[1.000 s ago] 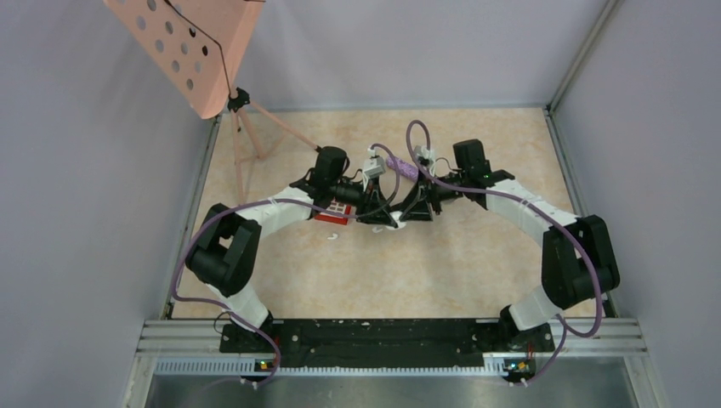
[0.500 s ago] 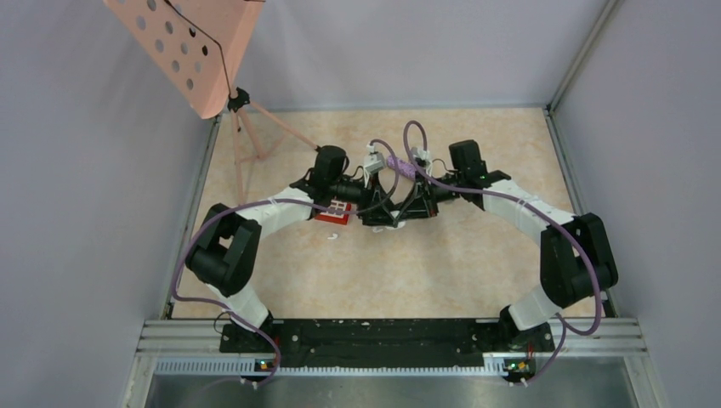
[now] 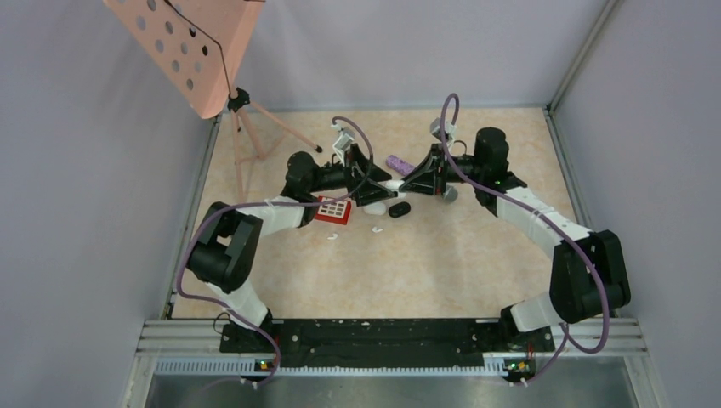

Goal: Insert the wireless bluetooth earbuds into the charging case
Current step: Adjust the charging case.

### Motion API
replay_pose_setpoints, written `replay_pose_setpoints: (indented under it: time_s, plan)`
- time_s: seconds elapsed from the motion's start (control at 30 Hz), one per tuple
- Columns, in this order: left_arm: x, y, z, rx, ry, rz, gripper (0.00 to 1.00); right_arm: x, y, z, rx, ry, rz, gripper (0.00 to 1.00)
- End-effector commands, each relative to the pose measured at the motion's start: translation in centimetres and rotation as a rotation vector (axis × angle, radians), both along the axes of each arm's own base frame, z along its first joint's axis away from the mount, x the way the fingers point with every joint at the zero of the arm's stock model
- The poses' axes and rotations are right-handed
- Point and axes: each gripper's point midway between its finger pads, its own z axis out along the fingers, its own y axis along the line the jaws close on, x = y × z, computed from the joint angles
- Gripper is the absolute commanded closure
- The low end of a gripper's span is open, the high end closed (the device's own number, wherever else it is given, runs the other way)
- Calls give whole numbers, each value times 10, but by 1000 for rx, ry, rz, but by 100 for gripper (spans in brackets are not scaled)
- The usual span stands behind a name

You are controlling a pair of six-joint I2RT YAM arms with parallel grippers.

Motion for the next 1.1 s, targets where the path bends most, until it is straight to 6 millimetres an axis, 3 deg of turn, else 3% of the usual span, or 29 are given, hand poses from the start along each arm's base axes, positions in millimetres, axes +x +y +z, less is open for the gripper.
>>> replay_pose_setpoints:
  time_s: [0.0,0.2,0.43,0.67,1.07]
  plan:
    - [-24,1,26,-95,-133,-108,9,-5,0,35,102,-32,12,100]
    - [-31,1,30,-102,-170,-148,17,-2,0,39,135,-31,6,100]
    - [-22,-2,25,-99,-117,-135,24,-9,-2,51,188,-31,19,100]
    - [-18,-5,32,-125,-95,-132,29,-9,-2,46,181,-25,13,100]
    - [-29,-10,38,-135,-114,-171,38,-1,-1,47,211,-27,-22,100]
